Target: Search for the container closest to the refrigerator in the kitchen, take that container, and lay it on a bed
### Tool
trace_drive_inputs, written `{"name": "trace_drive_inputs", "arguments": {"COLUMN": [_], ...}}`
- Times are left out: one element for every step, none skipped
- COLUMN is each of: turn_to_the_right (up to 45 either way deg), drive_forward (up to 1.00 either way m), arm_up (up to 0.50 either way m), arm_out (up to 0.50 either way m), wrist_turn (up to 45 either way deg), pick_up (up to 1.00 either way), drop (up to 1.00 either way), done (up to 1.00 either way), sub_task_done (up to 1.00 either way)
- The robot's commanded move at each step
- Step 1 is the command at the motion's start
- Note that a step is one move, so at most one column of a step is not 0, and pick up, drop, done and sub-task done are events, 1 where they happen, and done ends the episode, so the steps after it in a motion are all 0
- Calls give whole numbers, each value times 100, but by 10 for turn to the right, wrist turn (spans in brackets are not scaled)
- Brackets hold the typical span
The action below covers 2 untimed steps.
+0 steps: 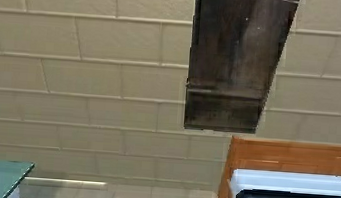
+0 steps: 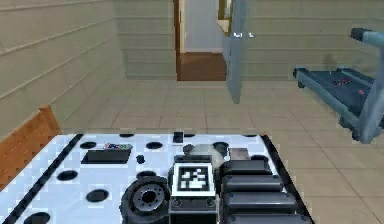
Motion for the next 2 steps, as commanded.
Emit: {"name": "trace_drive_inputs", "arguments": {"turn_to_the_right": [0,450], "drive_forward": [20,0], "arm_up": [0,0], "arm_out": [0,0], "wrist_turn": [0,0], "pick_up": [0,0], "drop": [0,0], "done": [0,0], "sub_task_done": [0,0]}}
